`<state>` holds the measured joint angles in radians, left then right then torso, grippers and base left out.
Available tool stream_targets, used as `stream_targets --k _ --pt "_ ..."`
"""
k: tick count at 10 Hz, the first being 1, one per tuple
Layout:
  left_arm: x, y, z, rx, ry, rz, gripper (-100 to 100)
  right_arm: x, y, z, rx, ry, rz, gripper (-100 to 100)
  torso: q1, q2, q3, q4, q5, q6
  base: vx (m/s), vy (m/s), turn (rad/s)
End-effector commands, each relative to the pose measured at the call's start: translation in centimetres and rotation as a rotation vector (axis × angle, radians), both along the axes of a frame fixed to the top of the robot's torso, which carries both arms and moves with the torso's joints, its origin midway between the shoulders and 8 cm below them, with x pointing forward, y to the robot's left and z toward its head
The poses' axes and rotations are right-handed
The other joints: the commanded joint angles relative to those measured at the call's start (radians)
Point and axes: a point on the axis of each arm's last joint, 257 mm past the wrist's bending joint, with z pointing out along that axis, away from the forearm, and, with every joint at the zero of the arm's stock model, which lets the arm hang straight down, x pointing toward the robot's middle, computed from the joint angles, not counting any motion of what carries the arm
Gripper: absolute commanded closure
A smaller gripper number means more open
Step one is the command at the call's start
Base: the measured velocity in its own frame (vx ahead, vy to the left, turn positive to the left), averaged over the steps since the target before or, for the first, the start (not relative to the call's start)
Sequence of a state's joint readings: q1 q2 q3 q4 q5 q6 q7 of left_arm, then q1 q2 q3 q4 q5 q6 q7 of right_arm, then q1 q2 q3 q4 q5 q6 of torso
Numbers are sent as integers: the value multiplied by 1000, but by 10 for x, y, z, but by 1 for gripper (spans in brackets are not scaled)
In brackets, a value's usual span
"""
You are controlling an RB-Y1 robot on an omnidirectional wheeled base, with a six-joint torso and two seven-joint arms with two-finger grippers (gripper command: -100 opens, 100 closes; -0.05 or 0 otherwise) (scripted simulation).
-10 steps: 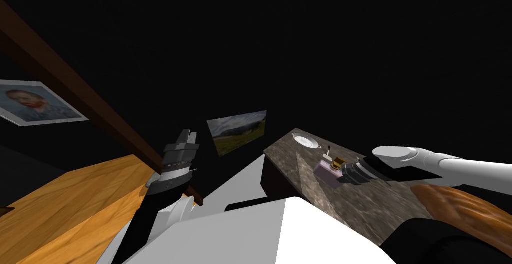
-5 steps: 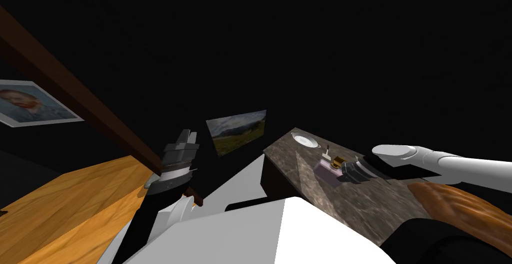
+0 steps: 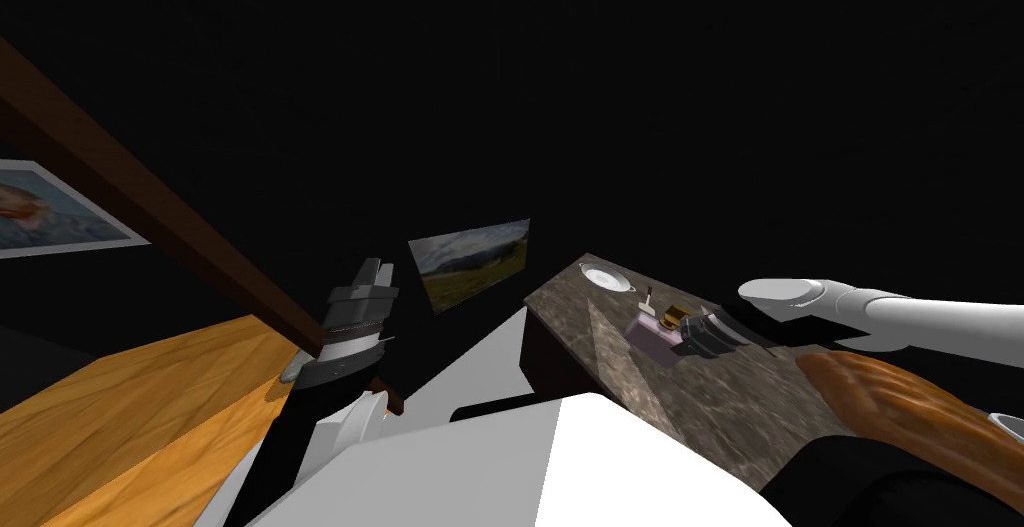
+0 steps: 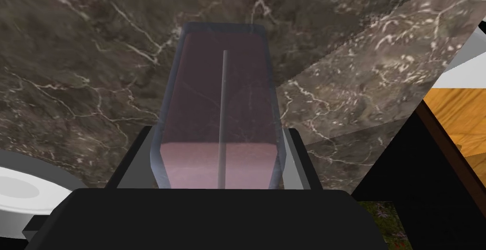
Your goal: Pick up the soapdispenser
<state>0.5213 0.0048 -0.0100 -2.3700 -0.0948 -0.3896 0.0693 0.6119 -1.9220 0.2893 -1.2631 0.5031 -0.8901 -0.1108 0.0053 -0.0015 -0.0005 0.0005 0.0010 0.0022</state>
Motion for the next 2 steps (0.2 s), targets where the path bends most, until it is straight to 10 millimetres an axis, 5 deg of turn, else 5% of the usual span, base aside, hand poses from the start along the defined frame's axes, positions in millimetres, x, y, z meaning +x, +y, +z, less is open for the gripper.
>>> stream_targets --k 1,2 --pt "0 0 0 0 0 0 0 0 0 0 0 0 0 100 0 0 0 0 0 0 0 0 0" --pt "0 0 0 0 0 0 0 0 0 0 0 0 1 0 0 0 0 0 0 0 0 0 0"
